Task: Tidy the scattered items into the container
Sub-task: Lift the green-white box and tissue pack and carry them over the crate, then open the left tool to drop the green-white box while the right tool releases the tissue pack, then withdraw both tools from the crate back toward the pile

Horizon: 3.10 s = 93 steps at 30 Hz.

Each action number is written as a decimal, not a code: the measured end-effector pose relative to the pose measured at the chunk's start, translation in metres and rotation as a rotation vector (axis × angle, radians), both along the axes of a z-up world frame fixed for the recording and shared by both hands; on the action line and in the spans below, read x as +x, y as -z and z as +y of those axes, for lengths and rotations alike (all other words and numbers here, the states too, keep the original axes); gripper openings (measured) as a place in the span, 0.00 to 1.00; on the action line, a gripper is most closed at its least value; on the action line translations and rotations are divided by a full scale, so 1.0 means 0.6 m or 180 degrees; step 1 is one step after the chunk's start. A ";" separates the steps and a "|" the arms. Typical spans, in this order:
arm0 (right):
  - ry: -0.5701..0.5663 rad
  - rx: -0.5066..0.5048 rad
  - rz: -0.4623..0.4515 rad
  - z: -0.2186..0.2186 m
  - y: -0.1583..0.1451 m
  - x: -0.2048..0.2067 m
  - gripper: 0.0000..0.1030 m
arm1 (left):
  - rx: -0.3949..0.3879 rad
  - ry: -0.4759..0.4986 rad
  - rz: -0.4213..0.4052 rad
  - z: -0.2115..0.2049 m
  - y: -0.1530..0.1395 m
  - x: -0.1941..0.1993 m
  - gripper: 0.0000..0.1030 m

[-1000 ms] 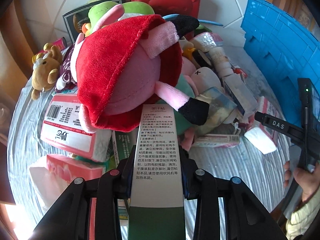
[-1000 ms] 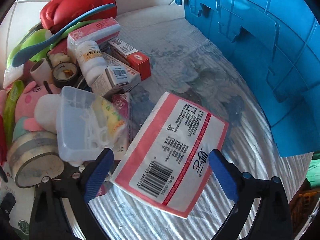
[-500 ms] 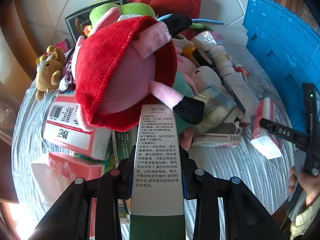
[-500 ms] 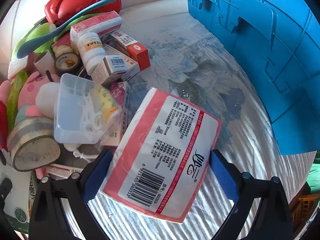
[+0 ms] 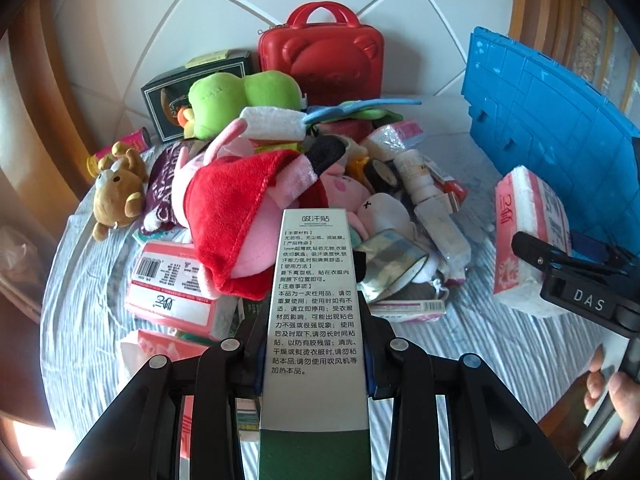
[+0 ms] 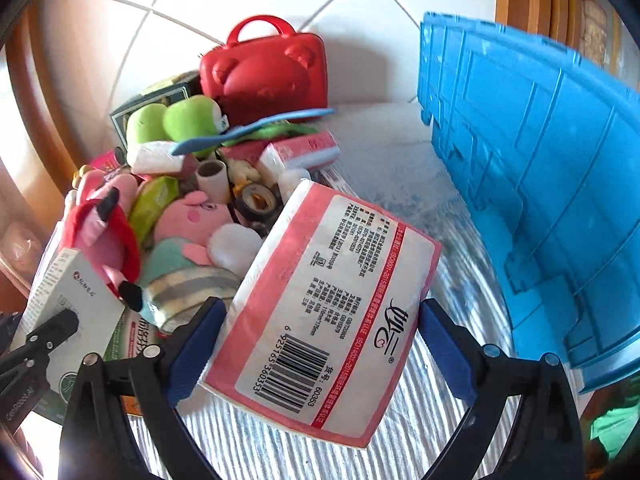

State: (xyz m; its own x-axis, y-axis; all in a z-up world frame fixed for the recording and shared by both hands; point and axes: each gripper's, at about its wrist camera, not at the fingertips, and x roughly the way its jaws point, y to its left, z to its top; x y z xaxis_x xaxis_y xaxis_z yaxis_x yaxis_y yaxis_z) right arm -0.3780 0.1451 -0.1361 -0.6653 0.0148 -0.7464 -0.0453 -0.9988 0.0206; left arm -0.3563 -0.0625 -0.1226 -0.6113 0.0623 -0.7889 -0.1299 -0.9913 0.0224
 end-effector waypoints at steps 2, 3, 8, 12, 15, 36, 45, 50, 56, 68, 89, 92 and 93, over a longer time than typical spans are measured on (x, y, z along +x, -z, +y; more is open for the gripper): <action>-0.0064 0.0077 0.0119 -0.016 -0.030 0.007 0.94 | 0.0012 0.0009 0.0086 -0.001 -0.019 0.005 0.32; -0.0089 0.0112 0.0171 -0.022 -0.044 0.010 0.94 | 0.0018 0.0013 0.0130 -0.003 -0.030 0.007 0.32; -0.0170 0.0286 0.0407 -0.052 -0.105 0.030 0.94 | 0.0055 0.0041 0.0336 -0.011 -0.077 0.018 0.32; -0.0181 0.0420 0.0534 -0.070 -0.139 0.044 0.94 | 0.0079 0.0069 0.0472 -0.020 -0.110 0.025 0.32; -0.0156 0.0458 0.0578 -0.072 -0.155 0.057 0.94 | 0.0073 0.0130 0.0516 -0.022 -0.123 0.029 0.32; -0.0064 0.0750 0.1378 0.333 -0.329 0.080 0.94 | 0.0203 0.0194 0.1147 0.350 -0.239 -0.005 0.33; 0.0051 0.0968 0.1183 0.608 -0.325 0.073 0.94 | 0.0266 0.0398 0.1086 0.657 -0.292 -0.039 0.33; 0.0182 0.0908 0.1084 0.704 -0.303 0.071 0.94 | 0.0197 0.0582 0.0921 0.783 -0.278 -0.054 0.33; 0.0208 0.0793 0.0995 0.760 -0.280 0.064 0.94 | 0.0070 0.0645 0.0763 0.854 -0.248 -0.058 0.33; 0.0274 0.0565 0.1102 0.780 -0.271 0.040 0.94 | 0.0084 0.0626 0.0591 0.874 -0.219 -0.069 0.38; 0.0379 0.0544 0.1078 0.785 -0.268 0.040 0.97 | -0.0051 0.0589 0.0603 0.879 -0.217 -0.070 0.78; 0.0378 0.0508 0.1069 0.787 -0.268 0.040 0.97 | -0.0065 0.0591 0.0607 0.880 -0.217 -0.068 0.78; 0.0379 0.0496 0.1066 0.788 -0.268 0.040 0.97 | -0.0069 0.0589 0.0610 0.881 -0.217 -0.068 0.78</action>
